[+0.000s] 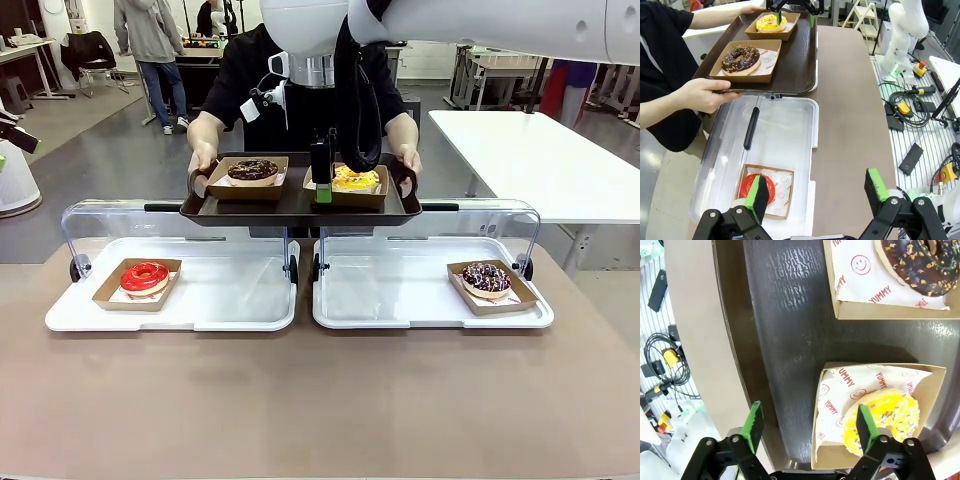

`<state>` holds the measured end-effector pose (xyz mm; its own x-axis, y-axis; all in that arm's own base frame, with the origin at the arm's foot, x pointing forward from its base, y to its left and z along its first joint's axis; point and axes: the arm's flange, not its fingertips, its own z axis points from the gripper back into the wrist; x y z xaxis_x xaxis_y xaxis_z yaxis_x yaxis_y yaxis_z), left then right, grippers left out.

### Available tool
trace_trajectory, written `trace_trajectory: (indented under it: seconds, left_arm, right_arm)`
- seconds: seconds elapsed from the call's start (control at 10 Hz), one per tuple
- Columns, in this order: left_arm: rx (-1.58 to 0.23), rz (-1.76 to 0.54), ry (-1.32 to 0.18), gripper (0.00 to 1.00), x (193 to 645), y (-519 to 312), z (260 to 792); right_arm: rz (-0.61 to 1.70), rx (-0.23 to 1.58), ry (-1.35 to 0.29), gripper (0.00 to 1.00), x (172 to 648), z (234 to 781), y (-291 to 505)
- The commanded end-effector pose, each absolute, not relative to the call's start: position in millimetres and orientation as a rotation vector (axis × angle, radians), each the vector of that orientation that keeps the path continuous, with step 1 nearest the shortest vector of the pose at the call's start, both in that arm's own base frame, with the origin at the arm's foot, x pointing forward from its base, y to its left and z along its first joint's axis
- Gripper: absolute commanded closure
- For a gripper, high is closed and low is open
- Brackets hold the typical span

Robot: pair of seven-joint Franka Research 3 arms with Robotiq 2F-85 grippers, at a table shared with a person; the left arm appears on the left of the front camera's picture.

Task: Provide the desired donut to the person.
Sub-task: Place the picked Paper togo box onto the Handle tray extended by the person.

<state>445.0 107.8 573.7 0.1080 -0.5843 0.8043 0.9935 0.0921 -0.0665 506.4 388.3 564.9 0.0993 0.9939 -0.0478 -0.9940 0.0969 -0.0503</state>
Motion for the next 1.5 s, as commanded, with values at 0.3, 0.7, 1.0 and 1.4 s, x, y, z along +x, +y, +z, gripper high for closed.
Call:
trace_trajectory:
  seconds: [0.3, 0.7, 1.0, 1.4]
  left_arm:
    - [-0.740, -1.329, -0.711, 0.00, 443, 108, 574]
    - [-0.740, -1.329, -0.711, 0.00, 443, 108, 574]
    - [-0.740, -1.329, -0.711, 0.00, 443, 108, 574]
    - [-0.740, -1.329, -0.711, 0.00, 443, 108, 574]
  right_arm:
    - [1.521, 0.003, -0.001, 0.00, 495, 614, 342]
    - [1.591, -0.063, -0.039, 0.00, 465, 676, 229]
    - [1.625, -0.141, -0.059, 0.00, 470, 655, 146]
    - [1.532, -0.049, -0.032, 0.00, 468, 610, 47]
